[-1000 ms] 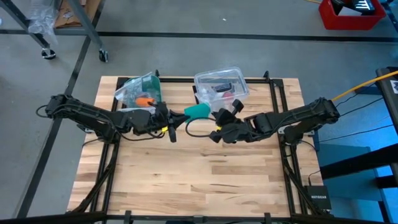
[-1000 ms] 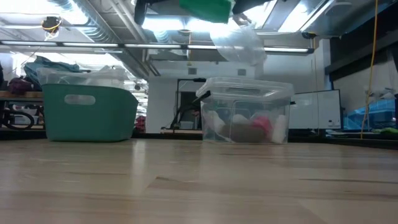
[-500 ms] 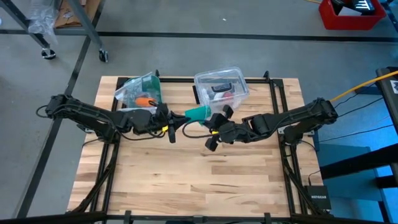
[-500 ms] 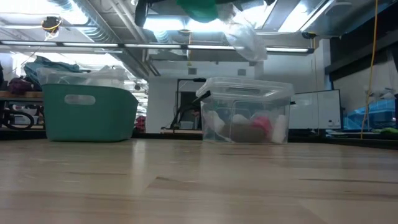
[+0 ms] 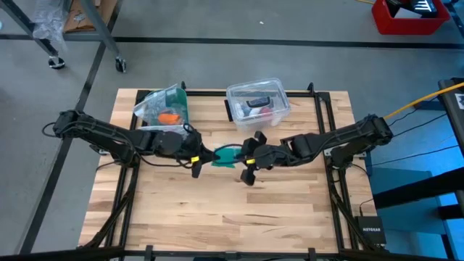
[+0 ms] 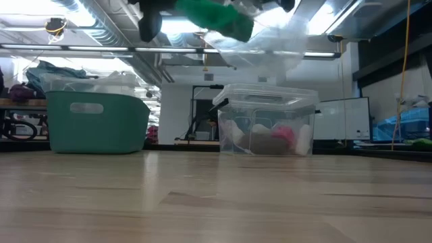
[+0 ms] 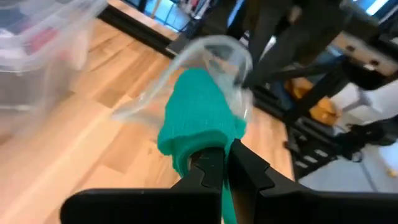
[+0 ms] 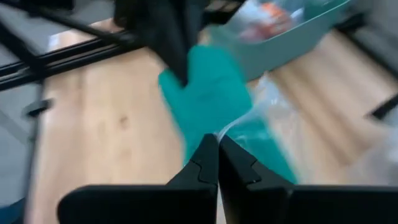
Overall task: Roll bandage
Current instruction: Put the green bandage into the transparent zip bag, then close the transparent zip bag
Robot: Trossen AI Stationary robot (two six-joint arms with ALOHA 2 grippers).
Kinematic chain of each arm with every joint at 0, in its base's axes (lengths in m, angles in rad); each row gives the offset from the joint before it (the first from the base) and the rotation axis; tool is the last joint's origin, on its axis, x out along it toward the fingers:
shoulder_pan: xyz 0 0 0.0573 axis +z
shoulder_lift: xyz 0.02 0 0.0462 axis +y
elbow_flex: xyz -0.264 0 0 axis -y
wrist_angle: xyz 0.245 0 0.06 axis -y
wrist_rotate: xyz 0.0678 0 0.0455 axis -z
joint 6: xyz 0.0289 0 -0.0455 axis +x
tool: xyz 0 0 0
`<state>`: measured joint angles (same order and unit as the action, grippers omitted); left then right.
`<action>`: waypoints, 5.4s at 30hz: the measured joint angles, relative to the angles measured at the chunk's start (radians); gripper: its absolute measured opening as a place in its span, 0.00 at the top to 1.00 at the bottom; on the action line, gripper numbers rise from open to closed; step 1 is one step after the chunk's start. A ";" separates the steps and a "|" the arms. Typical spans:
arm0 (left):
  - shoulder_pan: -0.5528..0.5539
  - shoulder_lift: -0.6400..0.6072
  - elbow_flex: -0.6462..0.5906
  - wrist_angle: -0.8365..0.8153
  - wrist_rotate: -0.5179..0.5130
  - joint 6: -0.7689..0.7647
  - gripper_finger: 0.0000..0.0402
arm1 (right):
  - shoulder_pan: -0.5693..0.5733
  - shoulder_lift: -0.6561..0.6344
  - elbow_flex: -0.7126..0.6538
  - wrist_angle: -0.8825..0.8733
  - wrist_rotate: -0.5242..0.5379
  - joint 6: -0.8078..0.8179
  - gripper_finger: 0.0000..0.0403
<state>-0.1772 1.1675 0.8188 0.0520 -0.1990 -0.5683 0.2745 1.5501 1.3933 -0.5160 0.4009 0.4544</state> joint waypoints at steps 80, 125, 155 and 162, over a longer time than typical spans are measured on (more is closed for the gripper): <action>-0.059 -0.230 0.000 0.127 0.290 0.477 0.59 | 0.000 -0.095 0.001 0.349 -0.638 -0.043 1.00; -0.038 -0.080 0.000 0.390 0.124 0.754 1.00 | 0.000 -0.121 0.001 0.350 -0.282 -0.215 0.98; -0.040 -0.378 0.000 0.034 0.045 0.646 1.00 | 0.000 -0.098 0.001 0.349 -0.142 -0.310 0.48; -0.040 -0.378 0.000 0.000 0.046 0.643 1.00 | 0.000 -0.098 0.001 0.389 -0.169 -0.311 0.48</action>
<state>-0.2173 0.7898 0.8188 0.0520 -0.1532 0.0746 0.2743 1.4518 1.3945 -0.1274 0.2321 0.1430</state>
